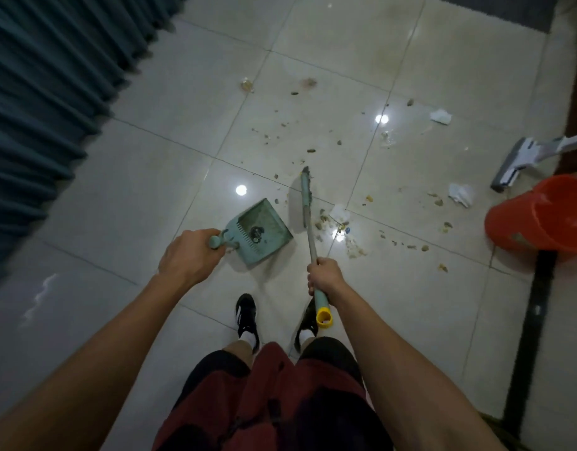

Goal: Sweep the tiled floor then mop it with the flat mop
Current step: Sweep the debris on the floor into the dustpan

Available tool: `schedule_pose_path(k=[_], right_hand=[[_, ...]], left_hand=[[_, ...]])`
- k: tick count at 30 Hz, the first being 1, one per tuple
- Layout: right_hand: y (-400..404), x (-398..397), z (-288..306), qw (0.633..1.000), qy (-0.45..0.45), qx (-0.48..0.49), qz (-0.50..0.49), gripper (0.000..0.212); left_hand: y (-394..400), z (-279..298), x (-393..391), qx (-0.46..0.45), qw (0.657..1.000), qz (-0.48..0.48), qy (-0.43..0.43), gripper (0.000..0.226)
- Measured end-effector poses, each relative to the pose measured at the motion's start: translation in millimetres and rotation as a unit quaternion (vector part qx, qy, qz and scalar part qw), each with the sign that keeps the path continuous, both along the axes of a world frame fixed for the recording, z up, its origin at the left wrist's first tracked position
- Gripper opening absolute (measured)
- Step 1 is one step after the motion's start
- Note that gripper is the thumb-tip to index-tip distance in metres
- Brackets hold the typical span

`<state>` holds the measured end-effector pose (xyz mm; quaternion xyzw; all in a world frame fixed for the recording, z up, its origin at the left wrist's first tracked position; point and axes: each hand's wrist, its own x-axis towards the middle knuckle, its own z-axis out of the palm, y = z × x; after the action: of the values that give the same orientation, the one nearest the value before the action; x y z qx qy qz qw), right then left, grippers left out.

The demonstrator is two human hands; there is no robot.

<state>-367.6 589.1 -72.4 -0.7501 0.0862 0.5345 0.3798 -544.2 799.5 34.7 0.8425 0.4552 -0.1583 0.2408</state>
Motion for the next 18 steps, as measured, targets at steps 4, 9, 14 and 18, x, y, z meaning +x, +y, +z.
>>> schedule_pose_path(k=[4,9,14,18], right_hand=[[16.8,7.5,5.2,0.995,0.011,0.005,0.1,0.005],[47.7,-19.5,8.9,0.982,0.028,0.014,0.187,0.007],[78.6,-60.7,5.7,0.963,0.047,0.018,0.264,0.008],[106.6,-102.1,-0.4,0.95,0.052,0.002,0.309,0.023]], left_hand=[[-23.9,7.6,-24.7,0.006,0.996,0.088,-0.007,0.015],[-36.8,10.5,-78.2,0.011,0.983,0.182,-0.002,0.014],[-48.4,3.9,-142.3,0.019,0.965,0.262,0.008,0.014],[-55.1,-7.5,-198.6,0.015,0.955,0.294,0.028,0.023]])
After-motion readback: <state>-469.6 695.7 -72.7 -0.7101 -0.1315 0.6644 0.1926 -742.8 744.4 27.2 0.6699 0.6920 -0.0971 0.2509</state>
